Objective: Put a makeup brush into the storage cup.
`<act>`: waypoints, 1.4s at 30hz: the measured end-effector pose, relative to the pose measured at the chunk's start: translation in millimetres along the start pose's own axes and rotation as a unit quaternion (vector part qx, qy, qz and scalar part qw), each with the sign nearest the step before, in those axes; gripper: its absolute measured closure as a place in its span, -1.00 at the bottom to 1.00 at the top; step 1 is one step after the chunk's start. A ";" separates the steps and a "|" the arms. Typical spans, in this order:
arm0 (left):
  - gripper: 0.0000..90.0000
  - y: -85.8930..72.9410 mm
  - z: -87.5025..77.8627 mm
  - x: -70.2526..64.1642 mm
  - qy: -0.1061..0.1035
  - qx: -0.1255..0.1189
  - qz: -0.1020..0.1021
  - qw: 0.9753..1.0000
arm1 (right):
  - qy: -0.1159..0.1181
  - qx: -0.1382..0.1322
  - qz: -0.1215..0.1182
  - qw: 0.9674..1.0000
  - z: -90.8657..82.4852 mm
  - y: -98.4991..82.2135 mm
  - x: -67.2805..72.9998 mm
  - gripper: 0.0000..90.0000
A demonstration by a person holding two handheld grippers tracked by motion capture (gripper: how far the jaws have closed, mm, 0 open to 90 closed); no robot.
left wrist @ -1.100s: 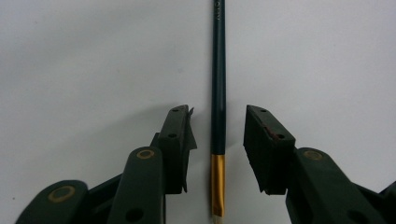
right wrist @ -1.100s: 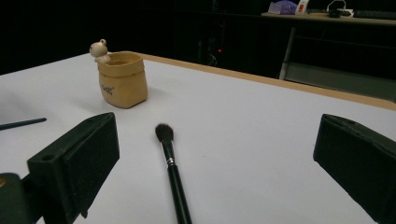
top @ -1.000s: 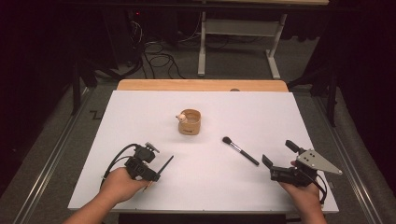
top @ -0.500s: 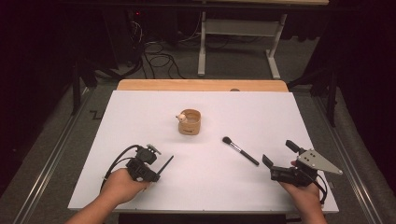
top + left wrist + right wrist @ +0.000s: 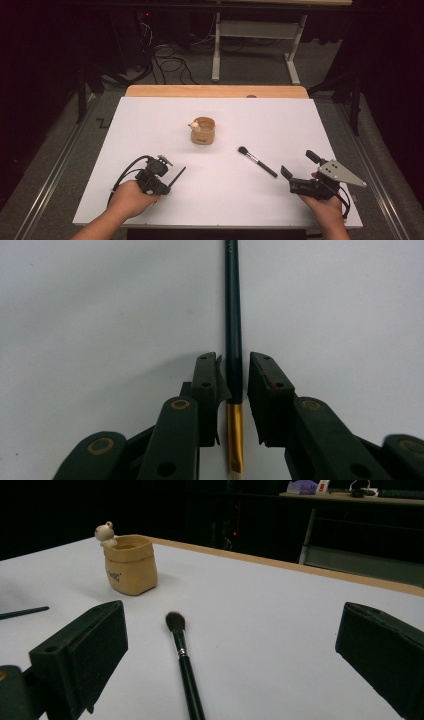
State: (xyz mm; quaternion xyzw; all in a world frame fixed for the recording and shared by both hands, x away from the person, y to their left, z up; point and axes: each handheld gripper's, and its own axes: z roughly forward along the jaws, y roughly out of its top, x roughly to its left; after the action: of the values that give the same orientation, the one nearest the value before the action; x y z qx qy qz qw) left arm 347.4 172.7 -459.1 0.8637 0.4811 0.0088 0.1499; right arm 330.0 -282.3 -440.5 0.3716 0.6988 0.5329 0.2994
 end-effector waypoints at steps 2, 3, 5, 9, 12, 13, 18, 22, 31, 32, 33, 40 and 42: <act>0.68 -0.1 0.1 0.0 0.001 0.000 0.001 1.000 | 0.000 -0.001 0.001 1.000 0.1 0.0 -0.1 -0.98; 0.68 -0.1 0.0 0.1 0.003 0.001 0.003 1.000 | 0.000 -0.001 0.001 1.000 0.1 0.0 -0.1 -0.98; 0.69 0.0 -0.1 -0.2 0.006 0.003 0.007 1.000 | 0.001 -0.001 0.001 1.000 0.1 0.0 -0.2 -0.98; 0.71 0.1 0.2 -0.8 0.009 0.003 0.007 1.000 | 0.001 0.000 0.001 1.000 0.1 0.0 0.1 -0.98; 0.71 -0.1 0.6 -1.2 0.009 0.001 0.006 1.000 | 0.001 0.000 0.002 1.000 0.2 0.1 0.7 -0.98; 0.71 -0.1 0.6 -1.2 0.009 0.001 0.006 1.000 | 0.001 0.000 0.002 1.000 0.2 0.1 0.7 -0.98; 0.71 0.2 1.1 -1.5 0.010 0.002 0.006 1.000 | 0.001 0.000 0.002 1.000 0.3 0.1 0.4 -0.98; 0.71 0.0 1.1 -2.2 0.014 0.001 0.009 1.000 | 0.003 -0.001 0.003 1.000 0.5 0.1 0.8 -0.98; 0.77 0.0 1.1 -2.2 0.016 0.001 0.014 1.000 | 0.000 -0.001 0.002 1.000 0.2 0.1 0.0 -0.98; 0.79 0.0 1.1 -2.0 0.017 0.000 0.014 1.000 | 0.000 -0.001 0.002 1.000 0.3 0.1 0.1 -0.98; 0.80 -0.1 1.1 -1.9 0.018 -0.001 0.015 1.000 | 0.002 -0.002 0.003 1.000 0.5 0.0 0.0 -0.98; 0.84 -1.3 0.8 -2.1 0.021 -0.004 0.020 1.000 | 0.001 -0.001 0.006 1.000 0.5 -0.3 0.0 -0.98; 0.84 -2.0 0.6 -2.0 0.020 -0.006 0.021 1.000 | 0.001 -0.002 0.005 1.000 0.4 -0.2 -0.1 -0.98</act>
State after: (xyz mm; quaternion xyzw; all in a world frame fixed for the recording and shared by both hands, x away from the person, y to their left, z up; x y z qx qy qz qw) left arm 344.7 171.9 -460.0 0.8723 0.4657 0.0324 0.1454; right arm 330.3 -282.2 -440.8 0.3737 0.6965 0.5358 0.2969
